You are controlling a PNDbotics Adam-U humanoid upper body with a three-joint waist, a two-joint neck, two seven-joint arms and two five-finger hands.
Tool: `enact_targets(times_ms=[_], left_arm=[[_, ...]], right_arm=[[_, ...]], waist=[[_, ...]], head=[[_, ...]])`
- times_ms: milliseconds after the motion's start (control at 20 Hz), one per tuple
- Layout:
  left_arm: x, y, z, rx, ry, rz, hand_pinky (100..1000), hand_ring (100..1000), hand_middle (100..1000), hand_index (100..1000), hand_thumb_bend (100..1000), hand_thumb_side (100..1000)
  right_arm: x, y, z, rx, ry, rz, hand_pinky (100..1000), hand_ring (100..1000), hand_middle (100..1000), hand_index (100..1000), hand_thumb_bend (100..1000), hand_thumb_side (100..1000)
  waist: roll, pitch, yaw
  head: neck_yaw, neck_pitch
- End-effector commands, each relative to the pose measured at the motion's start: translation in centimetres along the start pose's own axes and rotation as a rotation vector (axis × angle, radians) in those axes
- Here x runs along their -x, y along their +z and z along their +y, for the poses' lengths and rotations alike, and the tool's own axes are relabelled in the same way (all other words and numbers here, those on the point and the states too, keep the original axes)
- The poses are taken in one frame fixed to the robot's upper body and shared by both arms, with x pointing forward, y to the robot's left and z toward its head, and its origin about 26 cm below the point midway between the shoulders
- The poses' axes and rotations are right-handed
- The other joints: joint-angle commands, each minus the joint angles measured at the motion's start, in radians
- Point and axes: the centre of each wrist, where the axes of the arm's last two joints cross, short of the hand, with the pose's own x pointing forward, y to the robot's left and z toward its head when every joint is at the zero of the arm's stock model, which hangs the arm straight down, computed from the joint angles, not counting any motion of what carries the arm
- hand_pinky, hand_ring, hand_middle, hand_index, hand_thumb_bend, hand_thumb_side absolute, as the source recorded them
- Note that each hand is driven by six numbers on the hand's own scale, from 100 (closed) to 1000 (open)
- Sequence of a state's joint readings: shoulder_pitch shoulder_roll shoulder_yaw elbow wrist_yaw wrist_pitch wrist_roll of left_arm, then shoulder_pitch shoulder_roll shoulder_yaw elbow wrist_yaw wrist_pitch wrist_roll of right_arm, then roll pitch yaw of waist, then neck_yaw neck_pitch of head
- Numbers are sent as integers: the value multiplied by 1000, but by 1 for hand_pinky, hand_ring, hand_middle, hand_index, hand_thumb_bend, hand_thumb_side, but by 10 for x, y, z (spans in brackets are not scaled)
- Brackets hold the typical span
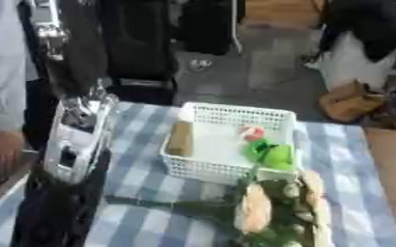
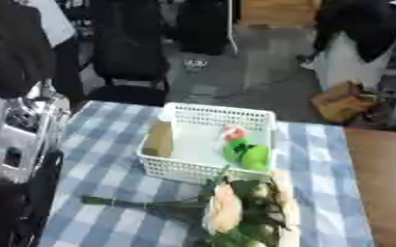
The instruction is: Pick up objects on the table and place them in the box.
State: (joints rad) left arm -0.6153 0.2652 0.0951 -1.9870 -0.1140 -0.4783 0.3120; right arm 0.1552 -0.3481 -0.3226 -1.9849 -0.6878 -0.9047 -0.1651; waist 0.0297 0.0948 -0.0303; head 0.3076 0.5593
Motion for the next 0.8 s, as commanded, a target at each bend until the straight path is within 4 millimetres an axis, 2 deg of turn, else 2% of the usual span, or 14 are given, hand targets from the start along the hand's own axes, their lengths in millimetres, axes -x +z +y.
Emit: enact_targets(times_ms=[50, 500, 700, 800], left_arm=[[-3, -7, 2, 19, -2, -25, 706, 901, 919, 1000, 100, 911], [-3, -6, 2, 25, 2, -21, 704, 900, 918, 998, 100, 915], [-3, -6, 2, 31, -6, -17, 708, 905, 921, 1000, 100, 906], [-3, -8, 7, 56, -48, -20, 726, 919, 932, 1000, 100, 870]], right_arm=[[-2, -8, 2, -24, -10, -22, 712, 769, 638, 697, 100, 975], [1, -5, 7, -34, -9, -24, 714, 771, 638, 699, 100, 974], [2, -4, 8, -36, -3, -28, 714, 772, 638, 699, 100, 974], [2, -3, 8, -36, 2, -31, 714, 773, 638, 700, 100, 974]], waist=[[-13, -19, 0], [-11, -5, -2], [-11, 2, -1], [-9, 6, 2]], head=[[-14, 17], [-54, 41], [-63, 35], [-67, 23]])
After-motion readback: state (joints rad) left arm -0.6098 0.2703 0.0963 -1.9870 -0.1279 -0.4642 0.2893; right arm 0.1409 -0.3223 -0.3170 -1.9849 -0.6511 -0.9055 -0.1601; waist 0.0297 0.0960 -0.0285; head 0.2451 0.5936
